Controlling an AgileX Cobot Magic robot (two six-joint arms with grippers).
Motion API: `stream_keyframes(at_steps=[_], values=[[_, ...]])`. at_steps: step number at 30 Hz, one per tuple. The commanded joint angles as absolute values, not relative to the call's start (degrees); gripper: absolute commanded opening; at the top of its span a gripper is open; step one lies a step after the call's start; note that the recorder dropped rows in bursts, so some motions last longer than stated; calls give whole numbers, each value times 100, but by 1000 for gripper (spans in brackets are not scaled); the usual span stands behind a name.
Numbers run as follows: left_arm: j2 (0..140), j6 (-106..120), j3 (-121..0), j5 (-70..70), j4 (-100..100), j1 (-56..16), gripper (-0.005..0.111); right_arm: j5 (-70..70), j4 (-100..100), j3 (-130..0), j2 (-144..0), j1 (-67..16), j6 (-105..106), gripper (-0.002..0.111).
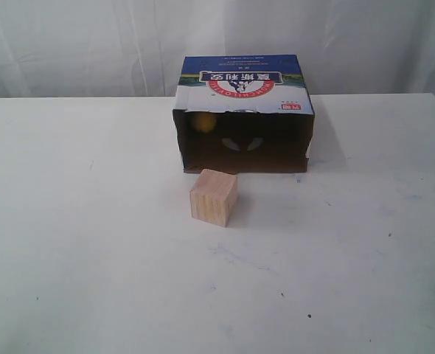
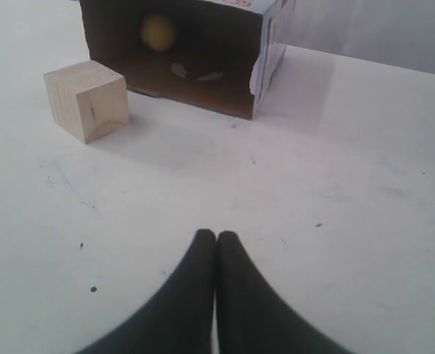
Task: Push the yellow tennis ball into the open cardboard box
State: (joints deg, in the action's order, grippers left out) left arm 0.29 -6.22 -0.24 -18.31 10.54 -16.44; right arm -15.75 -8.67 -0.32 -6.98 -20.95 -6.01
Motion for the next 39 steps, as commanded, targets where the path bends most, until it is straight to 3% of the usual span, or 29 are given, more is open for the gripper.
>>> stream_keyframes(at_steps=[1, 39], values=[[0, -609, 0, -1900, 1073, -1673, 0, -1530, -879, 0, -676, -2048, -428, 0], [0, -609, 0, -1900, 1073, -1673, 0, -1530, -879, 0, -130, -2048, -431, 0]])
